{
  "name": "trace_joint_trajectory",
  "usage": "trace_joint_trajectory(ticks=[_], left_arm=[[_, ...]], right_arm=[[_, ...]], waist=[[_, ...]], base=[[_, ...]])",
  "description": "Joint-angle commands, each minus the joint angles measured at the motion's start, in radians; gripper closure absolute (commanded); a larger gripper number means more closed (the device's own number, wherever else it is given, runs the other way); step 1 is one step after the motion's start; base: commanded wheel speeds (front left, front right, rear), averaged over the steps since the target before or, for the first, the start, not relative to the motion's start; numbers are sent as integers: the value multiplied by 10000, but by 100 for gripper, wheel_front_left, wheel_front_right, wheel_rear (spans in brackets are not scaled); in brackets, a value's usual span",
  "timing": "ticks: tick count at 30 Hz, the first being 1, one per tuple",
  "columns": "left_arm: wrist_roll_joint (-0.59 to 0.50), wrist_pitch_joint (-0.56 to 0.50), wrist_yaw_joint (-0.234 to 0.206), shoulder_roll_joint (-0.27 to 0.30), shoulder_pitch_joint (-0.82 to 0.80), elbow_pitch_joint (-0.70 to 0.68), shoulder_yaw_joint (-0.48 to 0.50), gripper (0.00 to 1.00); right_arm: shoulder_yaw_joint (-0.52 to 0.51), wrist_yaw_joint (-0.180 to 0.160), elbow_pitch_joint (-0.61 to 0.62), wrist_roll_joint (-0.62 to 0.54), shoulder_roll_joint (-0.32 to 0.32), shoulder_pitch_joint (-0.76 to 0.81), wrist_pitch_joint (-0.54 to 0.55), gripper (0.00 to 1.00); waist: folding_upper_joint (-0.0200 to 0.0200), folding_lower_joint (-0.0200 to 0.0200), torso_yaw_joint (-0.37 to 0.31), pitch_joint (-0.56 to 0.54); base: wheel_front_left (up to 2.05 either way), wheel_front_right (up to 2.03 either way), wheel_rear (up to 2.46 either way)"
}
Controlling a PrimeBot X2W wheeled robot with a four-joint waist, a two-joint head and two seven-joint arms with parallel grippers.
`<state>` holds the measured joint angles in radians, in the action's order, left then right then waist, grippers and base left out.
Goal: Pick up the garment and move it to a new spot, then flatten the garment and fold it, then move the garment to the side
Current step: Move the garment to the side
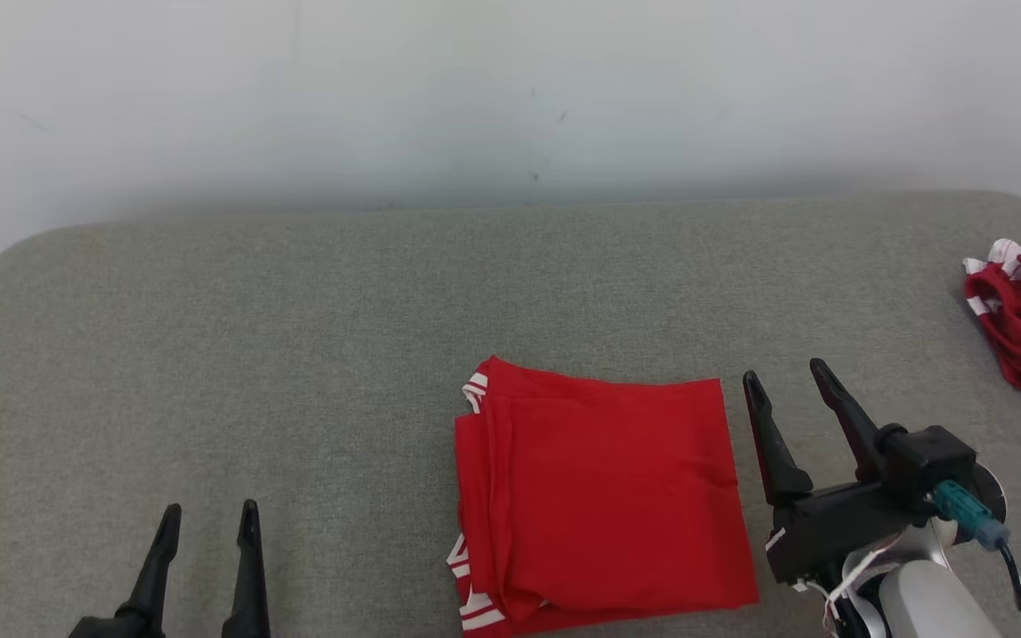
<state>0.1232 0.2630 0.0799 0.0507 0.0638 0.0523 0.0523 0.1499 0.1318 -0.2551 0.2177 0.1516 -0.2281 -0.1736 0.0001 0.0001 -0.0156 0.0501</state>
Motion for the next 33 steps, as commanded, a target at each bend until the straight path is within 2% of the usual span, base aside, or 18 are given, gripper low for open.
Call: trace_joint_trajectory(ticks=[1, 8, 22, 23, 24, 25, 29, 33], left_arm=[[-24, 16, 25, 14, -142, 46, 0, 0], [27, 16, 69, 9, -422, 224, -96, 0], [28, 16, -78, 4, -681, 239, -195, 0], [28, 17, -82, 4, -729, 253, -204, 0], [25, 17, -83, 4, -763, 259, -207, 0], [23, 17, -80, 3, -786, 260, -216, 0], [50, 16, -113, 2, -819, 297, -257, 0], [119, 17, -154, 2, -949, 300, -360, 0]], right_arm=[[-41, -29, -245, -112, 21, -188, 128, 0], [-102, -29, -2061, -28, -61, -816, 456, 0], [298, -29, -4840, 320, -541, -939, 61, 0], [414, -28, -4972, 347, -592, -922, 59, 10], [574, -11, -5047, 405, -654, -938, 28, 71], [712, -5, -5091, 474, -703, -963, -18, 100], [985, -6, -5222, 739, -621, -1248, -214, 100], [1138, -18, -5196, 822, -221, -1814, -372, 100]], waist=[[-1, -1, 163, 178], [-1, -1, 474, 491], [-1, -1, 571, 1056], [-1, -1, 560, 1088], [-1, -1, 539, 1117], [-1, -1, 523, 1142], [-1, -1, 450, 1214], [-1, -1, 380, 1334]], base=[[0, 0, 0], [0, 0, 0], [0, 0, 0], [0, 0, 0], [0, 0, 0], [0, 0, 0], [0, 0, 0], [0, 0, 0]])
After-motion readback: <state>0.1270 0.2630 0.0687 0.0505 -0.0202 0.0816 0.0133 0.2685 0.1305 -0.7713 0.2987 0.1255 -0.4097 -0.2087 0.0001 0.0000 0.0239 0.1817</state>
